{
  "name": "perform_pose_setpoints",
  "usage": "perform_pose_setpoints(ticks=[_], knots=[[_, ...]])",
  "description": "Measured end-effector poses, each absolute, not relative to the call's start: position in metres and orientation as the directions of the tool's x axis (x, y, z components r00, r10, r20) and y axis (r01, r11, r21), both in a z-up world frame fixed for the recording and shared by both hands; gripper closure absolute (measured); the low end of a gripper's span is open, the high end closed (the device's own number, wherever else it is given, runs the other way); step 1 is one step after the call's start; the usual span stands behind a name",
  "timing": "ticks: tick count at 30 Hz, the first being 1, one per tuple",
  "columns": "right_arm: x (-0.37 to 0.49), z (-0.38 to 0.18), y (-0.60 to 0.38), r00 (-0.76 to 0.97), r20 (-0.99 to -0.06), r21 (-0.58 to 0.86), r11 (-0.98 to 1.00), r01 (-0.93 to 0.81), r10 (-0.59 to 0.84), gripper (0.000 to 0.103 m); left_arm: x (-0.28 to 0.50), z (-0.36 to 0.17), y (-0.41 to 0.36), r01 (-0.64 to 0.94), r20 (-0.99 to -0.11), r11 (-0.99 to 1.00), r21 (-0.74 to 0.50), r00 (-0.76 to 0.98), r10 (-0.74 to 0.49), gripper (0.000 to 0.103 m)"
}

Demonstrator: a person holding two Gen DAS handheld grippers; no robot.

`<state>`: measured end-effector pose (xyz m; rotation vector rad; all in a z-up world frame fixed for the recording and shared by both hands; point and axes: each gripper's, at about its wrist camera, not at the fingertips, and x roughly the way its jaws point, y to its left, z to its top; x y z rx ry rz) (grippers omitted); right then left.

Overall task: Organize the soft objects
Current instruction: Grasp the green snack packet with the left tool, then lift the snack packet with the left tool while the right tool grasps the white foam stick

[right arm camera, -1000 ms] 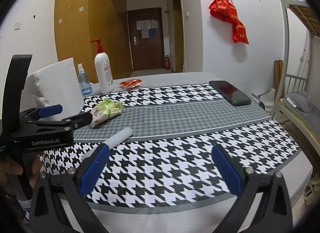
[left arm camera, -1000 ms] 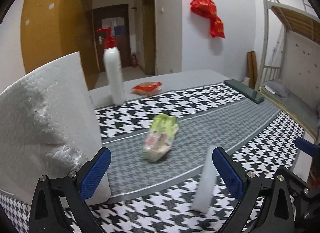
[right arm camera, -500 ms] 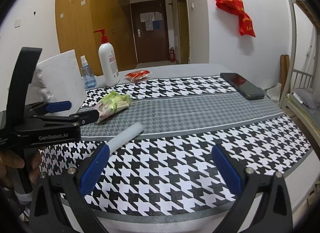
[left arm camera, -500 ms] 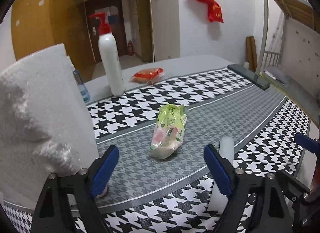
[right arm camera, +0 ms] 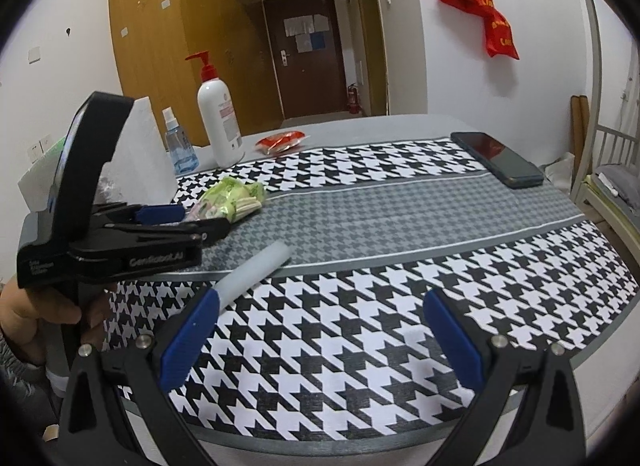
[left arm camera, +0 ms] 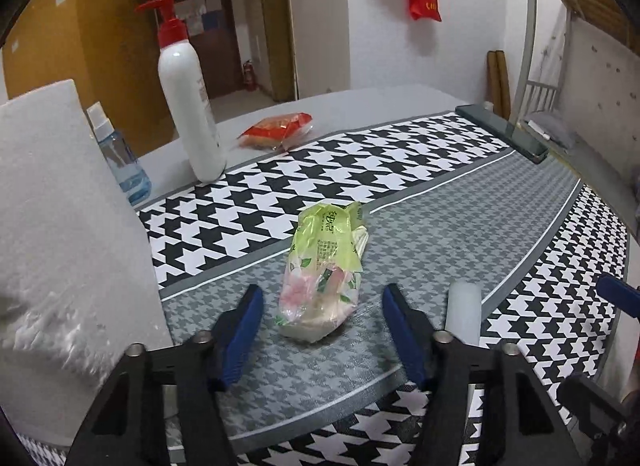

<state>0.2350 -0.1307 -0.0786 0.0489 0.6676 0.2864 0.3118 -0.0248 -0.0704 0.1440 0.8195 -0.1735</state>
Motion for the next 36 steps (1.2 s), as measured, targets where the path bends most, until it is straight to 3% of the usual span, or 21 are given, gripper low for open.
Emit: perform_pose_setpoints(ticks=[2, 9, 14, 36], knots=[[0.235, -0.079, -0.129, 0.746, -0.605, 0.132, 0.959, -0.25, 0.278, 0.0, 0.315, -0.073, -0.024, 0.21, -0.744, 0.976, 0.053, 0.66, -0.101, 0.056], [0.235, -0.08, -0.13, 0.743, -0.613, 0.124, 0.962, -0.244, 0.268, 0.0, 0.321, -0.077, -0.024, 0.232, -0.758, 0.972, 0.029, 0.639, -0.13, 0.063], [0.236, -0.08, -0.13, 0.742, -0.623, 0.112, 0.967, -0.228, 0.247, 0.0, 0.32, -0.076, -0.024, 0.243, -0.754, 0.97, 0.013, 0.64, -0.15, 0.076], [0.214, -0.071, -0.08, 0.751, -0.642, 0.061, 0.987, -0.146, 0.151, 0.0, 0.227, -0.023, 0.014, 0.273, -0.535, 0.961, 0.049, 0.819, -0.205, 0.077]])
